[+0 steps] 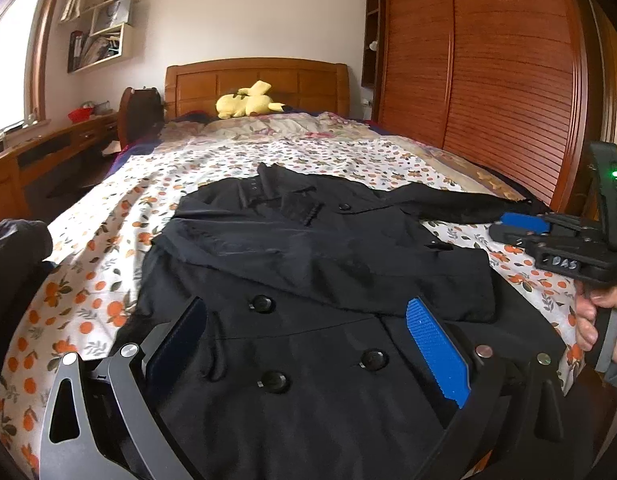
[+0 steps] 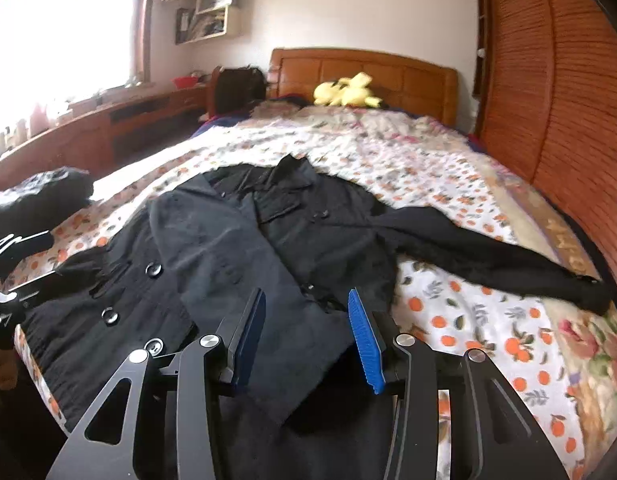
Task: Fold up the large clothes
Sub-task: 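Fold the coat side panel inward over the front with the right tool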
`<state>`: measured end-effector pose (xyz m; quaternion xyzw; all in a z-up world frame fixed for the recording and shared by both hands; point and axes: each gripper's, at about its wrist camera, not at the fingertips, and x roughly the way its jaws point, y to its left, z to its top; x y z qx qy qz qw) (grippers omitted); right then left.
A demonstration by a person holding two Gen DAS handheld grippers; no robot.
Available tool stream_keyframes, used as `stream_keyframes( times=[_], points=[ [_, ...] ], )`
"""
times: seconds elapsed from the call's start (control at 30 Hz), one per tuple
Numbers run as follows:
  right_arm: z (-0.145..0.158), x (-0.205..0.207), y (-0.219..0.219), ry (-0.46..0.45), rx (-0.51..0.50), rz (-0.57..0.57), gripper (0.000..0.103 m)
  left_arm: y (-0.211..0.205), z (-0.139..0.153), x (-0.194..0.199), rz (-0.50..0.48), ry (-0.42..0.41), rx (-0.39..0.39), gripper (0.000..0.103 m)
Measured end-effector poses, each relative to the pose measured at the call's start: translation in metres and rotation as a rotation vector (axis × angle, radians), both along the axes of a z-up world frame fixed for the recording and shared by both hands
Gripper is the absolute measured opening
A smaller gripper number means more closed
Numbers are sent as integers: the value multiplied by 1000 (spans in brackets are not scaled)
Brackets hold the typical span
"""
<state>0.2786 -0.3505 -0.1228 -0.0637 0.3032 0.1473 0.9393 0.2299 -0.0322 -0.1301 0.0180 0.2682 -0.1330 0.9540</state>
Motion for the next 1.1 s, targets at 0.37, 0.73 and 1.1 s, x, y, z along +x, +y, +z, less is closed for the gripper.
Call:
stream_keyframes(
  times=[0.37, 0.73, 1.1],
  points=[
    [-43, 48, -15, 127, -46, -39, 53, -39, -17, 8, -53, -1, 34, 101],
    [-52, 39, -28, 243, 40, 57, 4, -53, -23, 8, -83, -5, 37, 101],
    [-21, 2, -16, 127, -43, 47, 22, -50, -19, 2, -97, -29, 24, 101]
  ],
)
